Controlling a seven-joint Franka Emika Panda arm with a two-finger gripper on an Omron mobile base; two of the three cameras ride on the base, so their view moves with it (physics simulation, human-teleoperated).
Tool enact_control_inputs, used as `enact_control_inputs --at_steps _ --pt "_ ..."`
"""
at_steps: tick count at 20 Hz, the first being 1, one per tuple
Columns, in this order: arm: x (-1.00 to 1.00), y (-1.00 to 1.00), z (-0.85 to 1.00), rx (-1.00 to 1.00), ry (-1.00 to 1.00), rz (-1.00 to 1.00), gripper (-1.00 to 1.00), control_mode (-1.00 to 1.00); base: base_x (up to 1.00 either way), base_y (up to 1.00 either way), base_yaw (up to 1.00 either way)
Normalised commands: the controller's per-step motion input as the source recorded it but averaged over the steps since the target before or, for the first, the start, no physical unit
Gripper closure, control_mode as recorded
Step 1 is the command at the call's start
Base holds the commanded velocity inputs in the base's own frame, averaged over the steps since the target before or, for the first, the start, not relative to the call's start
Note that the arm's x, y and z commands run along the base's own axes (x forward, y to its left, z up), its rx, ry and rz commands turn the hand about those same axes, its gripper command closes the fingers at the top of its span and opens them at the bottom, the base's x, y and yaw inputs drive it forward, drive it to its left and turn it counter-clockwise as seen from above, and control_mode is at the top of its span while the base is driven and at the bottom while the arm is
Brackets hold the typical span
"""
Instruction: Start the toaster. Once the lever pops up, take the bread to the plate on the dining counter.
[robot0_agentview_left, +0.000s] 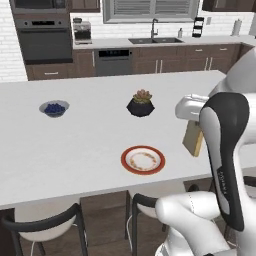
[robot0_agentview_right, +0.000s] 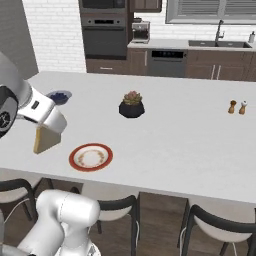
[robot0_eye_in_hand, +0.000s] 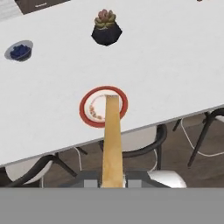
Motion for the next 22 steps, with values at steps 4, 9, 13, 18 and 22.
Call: enact_control_inputs --at_steps 4,9,13,18,22 --pt "0.90 0.00 -0.50 0.08 -0.03 0.24 1.00 -1.00 0.00 0.00 0.00" --pt "0.78 0.00 -0.81 0.06 -0.03 0.29 1.00 -1.00 0.00 0.00 0.00" --pt "0.57 0.00 -0.92 0.01 -0.10 0.26 1.00 -1.00 0.00 0.00 0.00" --pt "0.34 0.00 -0.75 0.11 -0.12 0.20 1.00 -1.00 0.00 0.00 0.00" --pt "0.48 0.00 -0.36 0.17 0.00 0.15 1.00 -1.00 0.00 0.00 0.00"
